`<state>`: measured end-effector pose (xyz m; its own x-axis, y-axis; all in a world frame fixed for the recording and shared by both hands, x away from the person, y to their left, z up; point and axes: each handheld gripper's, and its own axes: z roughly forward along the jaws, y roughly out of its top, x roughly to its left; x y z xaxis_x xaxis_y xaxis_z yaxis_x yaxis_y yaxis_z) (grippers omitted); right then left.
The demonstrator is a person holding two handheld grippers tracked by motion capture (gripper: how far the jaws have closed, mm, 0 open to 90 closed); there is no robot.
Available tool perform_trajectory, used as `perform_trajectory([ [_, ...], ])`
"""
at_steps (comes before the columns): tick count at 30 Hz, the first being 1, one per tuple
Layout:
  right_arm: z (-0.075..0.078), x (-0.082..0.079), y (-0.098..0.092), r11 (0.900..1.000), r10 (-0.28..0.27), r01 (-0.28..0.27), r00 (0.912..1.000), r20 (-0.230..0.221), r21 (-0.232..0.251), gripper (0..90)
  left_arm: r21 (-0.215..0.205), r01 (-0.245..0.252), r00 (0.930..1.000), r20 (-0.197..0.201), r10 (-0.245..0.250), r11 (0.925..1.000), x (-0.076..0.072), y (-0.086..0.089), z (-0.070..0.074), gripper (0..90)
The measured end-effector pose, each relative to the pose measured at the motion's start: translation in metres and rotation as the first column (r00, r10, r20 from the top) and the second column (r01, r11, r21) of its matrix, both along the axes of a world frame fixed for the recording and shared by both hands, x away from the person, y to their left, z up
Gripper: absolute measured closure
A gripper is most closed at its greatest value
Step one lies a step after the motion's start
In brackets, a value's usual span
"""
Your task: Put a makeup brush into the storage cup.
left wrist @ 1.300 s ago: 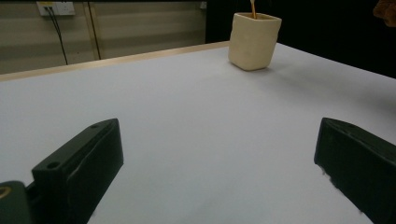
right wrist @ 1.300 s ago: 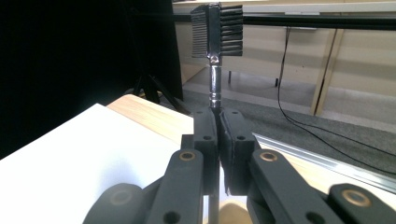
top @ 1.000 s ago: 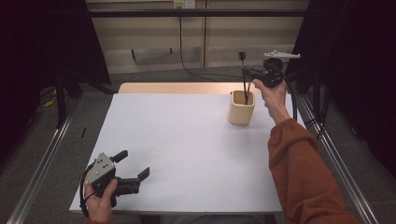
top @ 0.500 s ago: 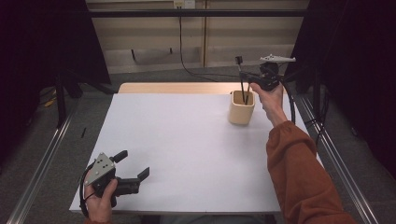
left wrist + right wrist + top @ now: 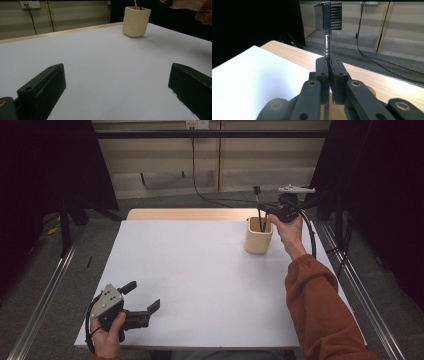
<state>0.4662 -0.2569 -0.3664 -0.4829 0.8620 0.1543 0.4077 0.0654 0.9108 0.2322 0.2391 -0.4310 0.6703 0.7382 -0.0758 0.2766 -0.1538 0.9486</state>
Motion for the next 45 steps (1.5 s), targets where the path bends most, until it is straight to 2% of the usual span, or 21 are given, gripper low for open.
perform_trajectory([
  [2,-0.005,-0.001,-0.001,1.000,-0.005,0.005,0.9999,-0.009,0.014,85.9,0.000,0.000,1.0000,0.001,0.000,1.0000,0.000,0.000,0.000,1.2],
  [22,-0.033,-0.011,-0.002,1.000,-0.012,0.013,0.9992,-0.039,0.018,85.8,-0.002,-0.005,1.0000,0.000,0.005,1.0000,-0.001,0.000,0.000,1.1],
  [33,-0.038,-0.012,-0.001,1.000,0.004,-0.003,0.9988,-0.049,0.014,85.7,-0.001,-0.002,1.0000,-0.001,0.002,1.0000,0.000,0.000,0.000,1.1],
  [37,-0.039,-0.014,0.001,1.000,-0.005,0.004,0.9986,-0.052,-0.015,85.7,-0.001,-0.003,1.0000,-0.001,0.003,1.0000,0.000,0.000,0.000,1.1],
  [45,-0.041,-0.016,-0.001,1.000,-0.013,0.013,0.9987,-0.049,-0.003,82.9,0.004,-0.005,1.0000,-0.001,0.005,1.0000,0.000,0.000,0.000,1.1],
])
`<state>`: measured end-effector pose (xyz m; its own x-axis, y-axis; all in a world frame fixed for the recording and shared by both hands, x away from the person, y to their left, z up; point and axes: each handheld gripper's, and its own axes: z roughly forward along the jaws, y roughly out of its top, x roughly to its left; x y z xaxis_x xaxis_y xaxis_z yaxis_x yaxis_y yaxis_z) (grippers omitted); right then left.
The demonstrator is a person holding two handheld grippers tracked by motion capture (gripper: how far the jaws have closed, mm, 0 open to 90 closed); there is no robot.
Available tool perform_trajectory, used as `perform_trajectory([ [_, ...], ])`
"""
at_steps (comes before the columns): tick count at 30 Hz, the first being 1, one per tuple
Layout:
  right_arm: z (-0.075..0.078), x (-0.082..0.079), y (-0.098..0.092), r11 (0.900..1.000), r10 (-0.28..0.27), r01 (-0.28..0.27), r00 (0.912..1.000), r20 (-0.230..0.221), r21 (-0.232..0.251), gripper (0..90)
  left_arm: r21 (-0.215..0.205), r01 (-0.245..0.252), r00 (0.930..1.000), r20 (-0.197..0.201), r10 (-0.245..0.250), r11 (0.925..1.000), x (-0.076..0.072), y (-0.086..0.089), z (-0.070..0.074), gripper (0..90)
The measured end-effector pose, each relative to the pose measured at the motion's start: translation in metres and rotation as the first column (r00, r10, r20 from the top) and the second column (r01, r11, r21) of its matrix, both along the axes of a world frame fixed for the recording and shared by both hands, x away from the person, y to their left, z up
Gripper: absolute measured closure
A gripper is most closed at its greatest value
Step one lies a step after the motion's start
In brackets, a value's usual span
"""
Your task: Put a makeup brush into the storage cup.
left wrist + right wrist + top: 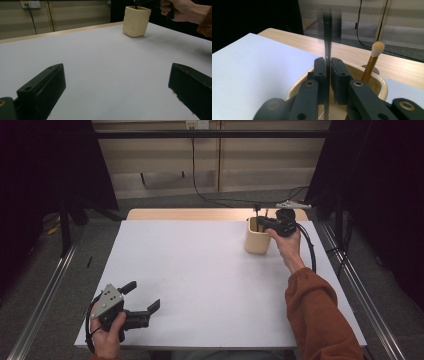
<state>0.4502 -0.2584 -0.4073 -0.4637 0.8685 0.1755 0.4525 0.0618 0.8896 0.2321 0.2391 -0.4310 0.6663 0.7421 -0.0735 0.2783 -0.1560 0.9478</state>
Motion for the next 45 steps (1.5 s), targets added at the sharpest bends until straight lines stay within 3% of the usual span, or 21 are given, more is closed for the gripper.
perform_trajectory([
  [8,-0.003,-0.001,-0.001,1.000,0.014,-0.014,0.9999,0.004,0.011,74.0,-0.003,0.003,1.0000,-0.003,-0.003,1.0000,0.002,0.000,-0.001,1.1],
  [15,-0.001,-0.002,0.002,0.999,0.039,-0.040,0.9989,0.024,0.027,54.8,-0.010,-0.001,1.0000,-0.005,0.001,1.0000,0.003,-0.002,0.000,1.1],
  [20,0.002,-0.007,0.006,0.999,0.049,-0.050,0.9981,0.037,0.005,40.0,-0.011,-0.001,0.9999,-0.011,0.001,0.9999,0.004,-0.001,-0.001,1.1],
  [23,0.004,-0.008,0.005,0.998,0.045,-0.046,0.9980,0.045,0.031,27.0,-0.015,-0.003,0.9999,-0.013,0.003,0.9999,0.004,0.000,-0.001,1.1],
  [26,0.005,-0.008,0.005,0.996,0.055,-0.058,0.9975,0.045,0.063,19.5,-0.007,-0.002,1.0000,-0.010,0.002,1.0000,0.003,0.000,-0.001,1.1],
  [28,0.004,-0.009,0.005,0.996,0.074,-0.076,0.9963,0.044,0.056,12.1,-0.008,0.000,1.0000,-0.007,0.000,1.0000,0.003,0.000,-0.001,1.1],
  [36,0.002,-0.013,0.007,0.999,0.018,-0.019,0.9992,0.035,0.038,12.2,-0.004,0.006,1.0000,-0.006,-0.006,1.0000,0.003,0.000,-0.001,1.0],
  [42,-0.003,-0.019,0.002,1.000,-0.028,0.028,0.9994,0.021,0.007,4.2,-0.006,0.004,1.0000,-0.004,-0.004,1.0000,0.003,0.000,-0.001,0.9],
  [45,-0.003,-0.025,0.000,0.999,-0.043,0.042,0.9976,0.055,0.019,4.2,0.003,0.007,1.0000,-0.005,-0.007,1.0000,0.003,0.000,-0.001,0.9],
])
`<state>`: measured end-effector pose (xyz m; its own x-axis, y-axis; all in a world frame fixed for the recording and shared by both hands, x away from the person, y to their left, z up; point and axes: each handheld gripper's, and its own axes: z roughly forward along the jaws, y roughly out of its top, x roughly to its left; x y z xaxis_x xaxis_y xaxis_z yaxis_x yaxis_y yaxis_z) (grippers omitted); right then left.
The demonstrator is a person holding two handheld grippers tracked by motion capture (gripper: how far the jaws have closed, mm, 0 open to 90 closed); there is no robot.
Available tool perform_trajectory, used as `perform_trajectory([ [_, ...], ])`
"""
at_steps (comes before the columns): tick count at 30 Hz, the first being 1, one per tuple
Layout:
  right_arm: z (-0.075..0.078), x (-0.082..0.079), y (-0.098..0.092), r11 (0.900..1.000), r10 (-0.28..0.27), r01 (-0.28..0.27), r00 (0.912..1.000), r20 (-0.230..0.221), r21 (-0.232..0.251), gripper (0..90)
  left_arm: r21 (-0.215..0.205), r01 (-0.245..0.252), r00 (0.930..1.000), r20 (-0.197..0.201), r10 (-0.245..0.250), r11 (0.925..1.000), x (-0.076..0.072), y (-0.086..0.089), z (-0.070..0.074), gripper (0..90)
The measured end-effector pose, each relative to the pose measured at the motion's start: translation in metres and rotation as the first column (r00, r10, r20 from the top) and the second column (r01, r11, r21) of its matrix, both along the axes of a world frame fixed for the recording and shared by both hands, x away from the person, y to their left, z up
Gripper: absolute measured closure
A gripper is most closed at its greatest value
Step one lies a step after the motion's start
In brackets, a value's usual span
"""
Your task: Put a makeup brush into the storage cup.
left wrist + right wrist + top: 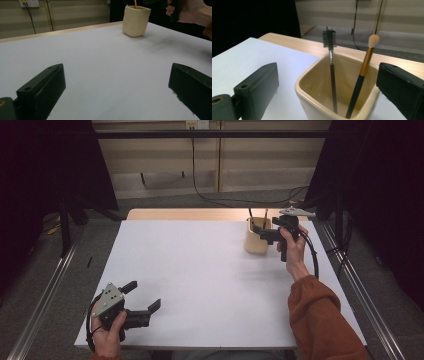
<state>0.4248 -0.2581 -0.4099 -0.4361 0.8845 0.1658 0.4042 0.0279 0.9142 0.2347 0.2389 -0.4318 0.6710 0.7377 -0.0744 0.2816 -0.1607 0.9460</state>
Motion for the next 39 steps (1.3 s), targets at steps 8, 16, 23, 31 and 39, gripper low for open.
perform_trajectory([
  [8,0.000,-0.017,-0.008,1.000,0.010,-0.010,0.9998,0.016,0.014,2.0,-0.013,-0.009,1.0000,-0.003,0.009,0.9999,0.000,0.000,0.000,1.0],
  [16,0.002,-0.031,-0.008,1.000,0.014,-0.014,0.9994,0.032,-0.015,1.3,-0.008,-0.002,1.0000,0.001,0.002,1.0000,0.000,0.000,0.000,1.4],
  [23,0.004,-0.041,-0.011,0.999,0.003,-0.002,0.9992,0.040,-0.032,1.3,-0.012,-0.007,1.0000,0.002,0.007,0.9999,0.000,0.001,0.000,1.2],
  [31,0.003,-0.056,-0.013,0.999,0.009,-0.007,0.9991,0.041,-0.033,0.8,-0.011,-0.007,1.0000,0.003,0.007,0.9999,-0.001,0.000,0.001,1.2],
  [39,0.004,-0.068,-0.015,0.997,0.023,-0.021,0.9992,0.033,-0.069,1.2,-0.007,-0.005,0.9999,0.014,0.005,1.0000,-0.002,-0.001,0.001,1.1],
])
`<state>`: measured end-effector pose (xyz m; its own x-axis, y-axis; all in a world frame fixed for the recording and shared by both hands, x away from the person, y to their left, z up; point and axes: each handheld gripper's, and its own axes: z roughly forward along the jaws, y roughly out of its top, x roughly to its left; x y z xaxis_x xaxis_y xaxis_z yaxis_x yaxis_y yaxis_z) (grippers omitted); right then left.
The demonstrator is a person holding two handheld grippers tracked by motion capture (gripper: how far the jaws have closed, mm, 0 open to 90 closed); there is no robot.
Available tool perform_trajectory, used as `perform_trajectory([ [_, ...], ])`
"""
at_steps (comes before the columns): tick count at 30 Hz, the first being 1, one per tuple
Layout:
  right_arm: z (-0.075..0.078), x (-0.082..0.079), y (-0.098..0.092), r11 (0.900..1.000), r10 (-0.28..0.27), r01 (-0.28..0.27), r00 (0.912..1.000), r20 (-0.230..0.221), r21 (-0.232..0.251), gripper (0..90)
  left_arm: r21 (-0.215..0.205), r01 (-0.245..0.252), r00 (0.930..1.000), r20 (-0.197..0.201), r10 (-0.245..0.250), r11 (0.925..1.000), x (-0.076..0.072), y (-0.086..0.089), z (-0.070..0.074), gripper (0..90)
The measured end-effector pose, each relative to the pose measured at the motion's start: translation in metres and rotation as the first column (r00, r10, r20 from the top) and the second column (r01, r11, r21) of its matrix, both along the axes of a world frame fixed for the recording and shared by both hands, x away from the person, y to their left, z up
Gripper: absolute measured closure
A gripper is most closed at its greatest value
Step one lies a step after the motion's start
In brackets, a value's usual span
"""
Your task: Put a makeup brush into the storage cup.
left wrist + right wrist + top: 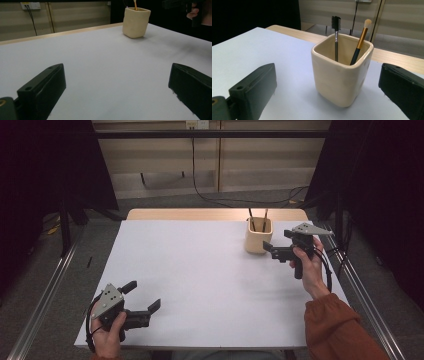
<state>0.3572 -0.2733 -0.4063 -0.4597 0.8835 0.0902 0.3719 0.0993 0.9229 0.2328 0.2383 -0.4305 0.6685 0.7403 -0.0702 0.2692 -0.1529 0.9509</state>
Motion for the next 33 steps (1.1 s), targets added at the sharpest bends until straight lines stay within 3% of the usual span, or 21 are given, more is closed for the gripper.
perform_trajectory([
  [3,-0.002,-0.006,0.000,1.000,0.001,-0.001,1.0000,0.000,-0.014,1.3,-0.009,-0.013,0.9999,0.001,0.013,0.9999,0.000,0.001,0.000,1.1],
  [7,-0.001,-0.015,-0.003,1.000,0.004,-0.005,0.9999,0.015,0.014,1.6,-0.008,-0.013,0.9999,0.002,0.013,0.9999,-0.001,0.001,0.000,1.0],
  [13,-0.002,-0.027,-0.008,1.000,-0.016,0.016,0.9997,0.021,0.000,2.0,-0.008,-0.011,0.9999,0.003,0.011,0.9999,-0.001,0.001,0.000,1.0],
  [29,-0.001,-0.061,-0.014,0.999,-0.025,0.023,0.9988,0.043,0.035,2.3,-0.006,-0.015,0.9999,0.006,0.015,0.9999,-0.001,0.001,0.001,1.0],
  [33,-0.006,-0.070,-0.017,0.999,-0.029,0.028,0.9991,0.030,0.038,2.5,-0.014,-0.018,0.9998,0.002,0.018,0.9998,-0.001,0.001,0.001,1.0],
])
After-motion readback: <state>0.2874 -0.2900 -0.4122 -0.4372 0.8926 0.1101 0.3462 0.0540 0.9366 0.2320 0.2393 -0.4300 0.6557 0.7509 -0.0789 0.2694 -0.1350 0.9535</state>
